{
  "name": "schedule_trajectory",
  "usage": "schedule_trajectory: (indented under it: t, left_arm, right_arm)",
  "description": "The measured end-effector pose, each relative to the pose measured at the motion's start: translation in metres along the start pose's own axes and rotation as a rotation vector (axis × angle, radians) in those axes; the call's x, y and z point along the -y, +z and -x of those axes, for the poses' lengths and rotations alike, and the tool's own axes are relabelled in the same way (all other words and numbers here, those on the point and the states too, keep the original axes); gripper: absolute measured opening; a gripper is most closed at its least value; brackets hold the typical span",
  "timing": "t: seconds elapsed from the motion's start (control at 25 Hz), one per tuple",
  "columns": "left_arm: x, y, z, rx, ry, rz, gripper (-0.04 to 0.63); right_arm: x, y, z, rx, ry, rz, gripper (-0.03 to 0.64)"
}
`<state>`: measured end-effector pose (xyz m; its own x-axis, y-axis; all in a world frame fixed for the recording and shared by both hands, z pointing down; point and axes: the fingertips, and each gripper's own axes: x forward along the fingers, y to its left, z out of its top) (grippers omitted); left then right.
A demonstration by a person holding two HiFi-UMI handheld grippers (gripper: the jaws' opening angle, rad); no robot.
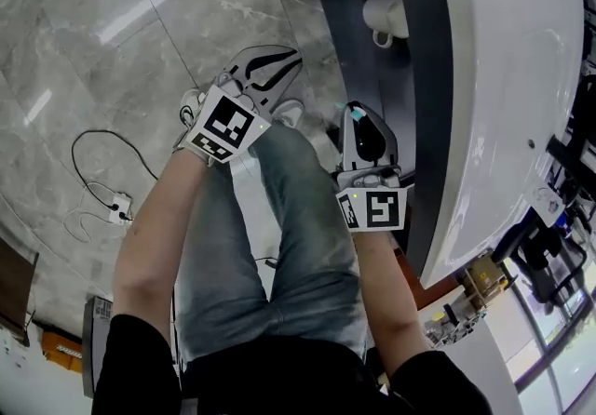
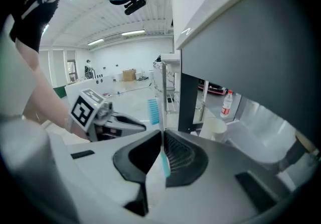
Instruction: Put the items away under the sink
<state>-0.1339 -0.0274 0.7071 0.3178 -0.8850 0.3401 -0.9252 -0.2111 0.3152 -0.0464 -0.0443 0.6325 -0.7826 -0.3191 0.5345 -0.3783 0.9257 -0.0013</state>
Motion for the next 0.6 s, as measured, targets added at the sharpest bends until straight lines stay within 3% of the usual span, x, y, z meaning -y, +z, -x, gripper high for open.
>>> schedule_trajectory:
  t: [0.2, 0.4, 0.6]
  left_arm:
    - [0.014, 0.002, 0.071, -0.025, 0.070, 0.042, 0.031]
    - [0.033, 0.013, 0.128, -0.046, 0.066, -0.001, 0.031]
    - [0.053, 0.008, 0.170, -0.067, 0.074, 0.034, 0.031]
  right_arm:
    - [0.000, 0.023, -0.008, 0.029, -0.053, 0.086, 0.044]
    - [-0.005, 0.045, -0.018, 0.075, -0.126, 0.227, 0.044]
    - [-0.011, 0.060, -0.030, 0.132, -0.192, 0.319, 0.044]
